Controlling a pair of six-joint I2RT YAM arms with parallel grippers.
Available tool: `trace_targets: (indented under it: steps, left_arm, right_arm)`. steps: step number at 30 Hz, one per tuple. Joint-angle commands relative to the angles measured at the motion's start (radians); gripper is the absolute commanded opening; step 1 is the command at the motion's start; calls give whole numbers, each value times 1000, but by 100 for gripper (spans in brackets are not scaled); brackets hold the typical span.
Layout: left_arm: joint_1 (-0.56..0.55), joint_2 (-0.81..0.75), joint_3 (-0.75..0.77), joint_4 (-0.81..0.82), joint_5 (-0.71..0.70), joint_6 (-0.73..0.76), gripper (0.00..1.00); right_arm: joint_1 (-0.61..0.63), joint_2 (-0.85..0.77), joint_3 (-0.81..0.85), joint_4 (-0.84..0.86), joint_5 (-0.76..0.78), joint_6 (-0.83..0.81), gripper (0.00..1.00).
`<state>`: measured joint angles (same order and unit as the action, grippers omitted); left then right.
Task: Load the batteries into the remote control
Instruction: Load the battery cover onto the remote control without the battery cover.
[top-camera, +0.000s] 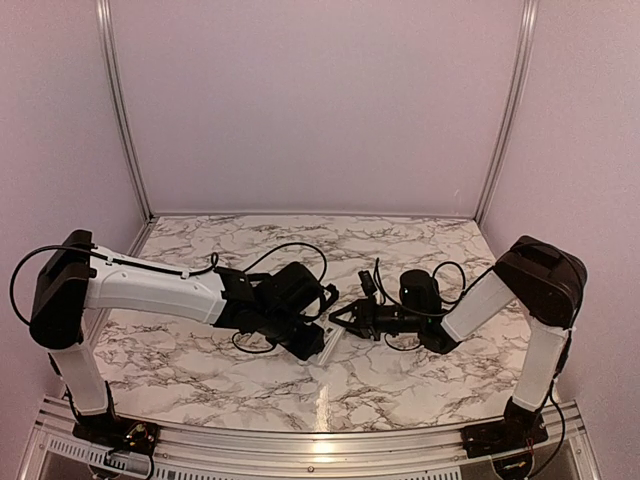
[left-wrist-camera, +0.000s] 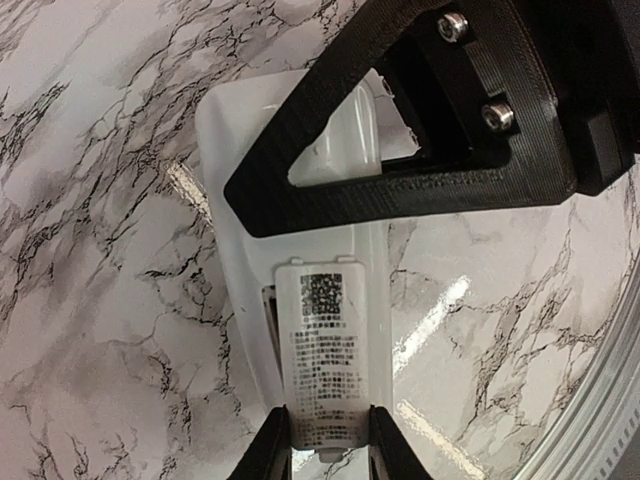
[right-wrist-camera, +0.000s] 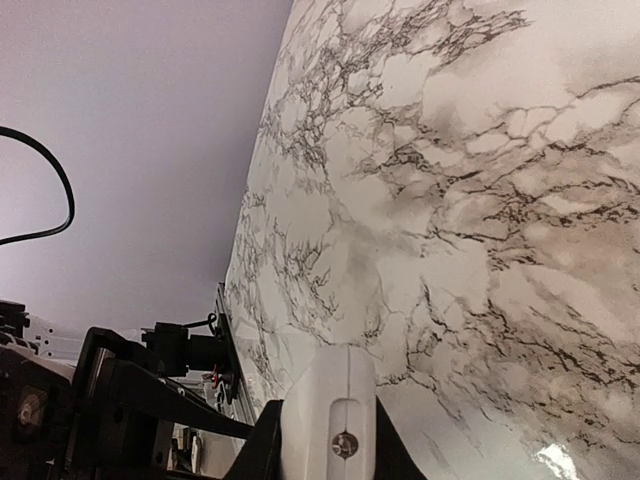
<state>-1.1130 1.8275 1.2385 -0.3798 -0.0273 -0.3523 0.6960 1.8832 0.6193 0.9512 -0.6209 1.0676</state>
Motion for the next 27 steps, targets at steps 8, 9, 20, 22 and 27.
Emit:
trace_targets:
  steps: [8,9,20,22,27]
  left_arm:
    - [1,7,-33,-14,-14,-9,20]
    - [1,10,-30,-16,-12,-8,20]
    - [1,15,-29,-9,19,5,20]
    - [1,16,-30,-6,24,7,20]
    - [1,30,-29,-12,24,-3,20]
  right_arm:
    - [-12,-24,-9,38,4,-1,0]
    - [-12,-24,-9,40,4,-1,0]
    - [-13,-29,-9,45,12,3,0]
    - [-15,-30,-8,45,12,5,0]
    - [-18,-35,-7,46,9,7,0]
